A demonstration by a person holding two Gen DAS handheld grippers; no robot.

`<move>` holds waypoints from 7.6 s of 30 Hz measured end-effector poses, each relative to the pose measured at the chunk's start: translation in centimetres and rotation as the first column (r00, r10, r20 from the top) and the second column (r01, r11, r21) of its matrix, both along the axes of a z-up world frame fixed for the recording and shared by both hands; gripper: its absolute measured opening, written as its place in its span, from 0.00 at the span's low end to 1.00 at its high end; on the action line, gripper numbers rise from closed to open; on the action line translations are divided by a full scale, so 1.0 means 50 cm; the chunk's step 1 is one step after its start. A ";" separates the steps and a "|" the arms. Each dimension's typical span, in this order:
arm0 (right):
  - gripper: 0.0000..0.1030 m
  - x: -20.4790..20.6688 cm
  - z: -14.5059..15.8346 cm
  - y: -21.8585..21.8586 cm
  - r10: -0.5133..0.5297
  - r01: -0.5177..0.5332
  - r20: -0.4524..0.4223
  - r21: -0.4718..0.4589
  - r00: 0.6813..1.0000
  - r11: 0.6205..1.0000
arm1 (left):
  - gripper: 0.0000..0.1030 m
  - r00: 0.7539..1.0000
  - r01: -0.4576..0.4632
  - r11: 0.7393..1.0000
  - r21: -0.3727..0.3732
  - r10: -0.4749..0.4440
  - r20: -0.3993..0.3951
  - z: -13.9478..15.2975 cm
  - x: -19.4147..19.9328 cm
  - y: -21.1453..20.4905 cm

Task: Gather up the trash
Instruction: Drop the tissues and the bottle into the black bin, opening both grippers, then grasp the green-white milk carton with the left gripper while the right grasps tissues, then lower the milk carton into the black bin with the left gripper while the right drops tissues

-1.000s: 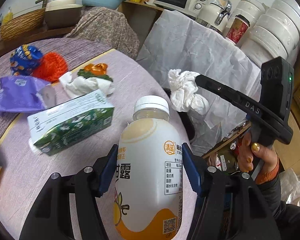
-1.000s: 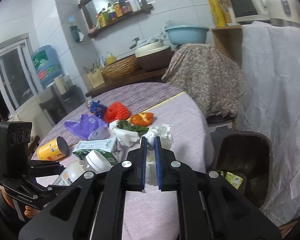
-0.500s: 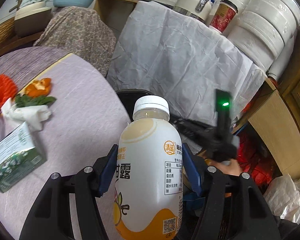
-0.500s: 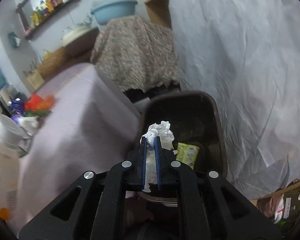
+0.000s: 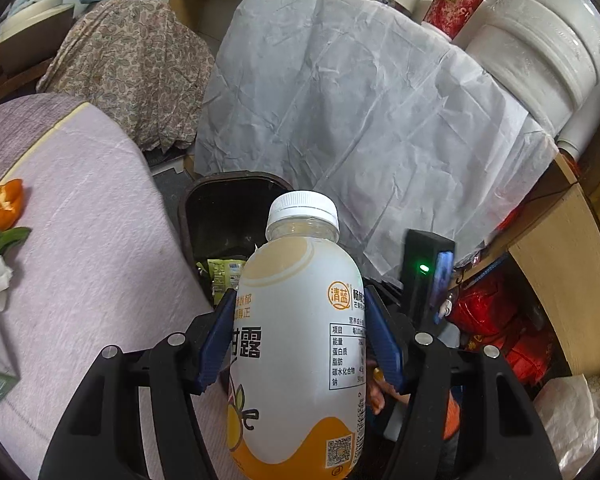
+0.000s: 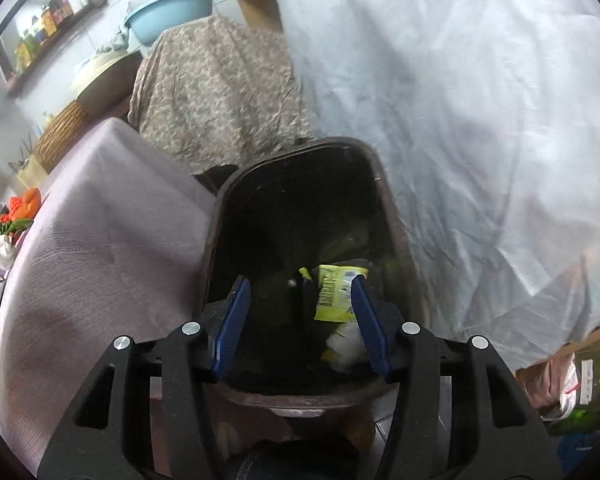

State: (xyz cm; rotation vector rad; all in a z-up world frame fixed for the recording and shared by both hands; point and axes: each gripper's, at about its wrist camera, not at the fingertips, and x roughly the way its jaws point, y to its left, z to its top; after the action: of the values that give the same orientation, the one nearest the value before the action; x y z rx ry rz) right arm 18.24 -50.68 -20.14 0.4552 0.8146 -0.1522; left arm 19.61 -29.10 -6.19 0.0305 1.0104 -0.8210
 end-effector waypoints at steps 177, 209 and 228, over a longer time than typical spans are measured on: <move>0.15 -0.088 0.363 0.318 0.418 -0.425 0.326 -0.052 0.848 0.904 | 0.52 0.950 -0.229 0.962 -0.148 0.254 0.182 0.133 -0.124 0.466; 0.59 -0.083 0.027 -0.070 -0.178 0.178 0.002 0.014 0.984 0.984 | 0.52 0.999 -0.037 0.996 0.080 0.037 -0.001 -0.086 0.066 -0.136; 0.59 -0.145 0.101 -0.112 -0.274 0.279 0.091 -0.049 0.957 0.959 | 0.76 0.995 -0.059 0.971 0.233 0.076 -0.064 -0.214 0.126 -0.204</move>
State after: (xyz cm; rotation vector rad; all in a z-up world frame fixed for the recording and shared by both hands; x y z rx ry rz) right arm 10.98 -56.31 -15.07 0.5133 0.6593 -0.4144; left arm 25.89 -39.28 -16.87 0.1652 1.1661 -0.6426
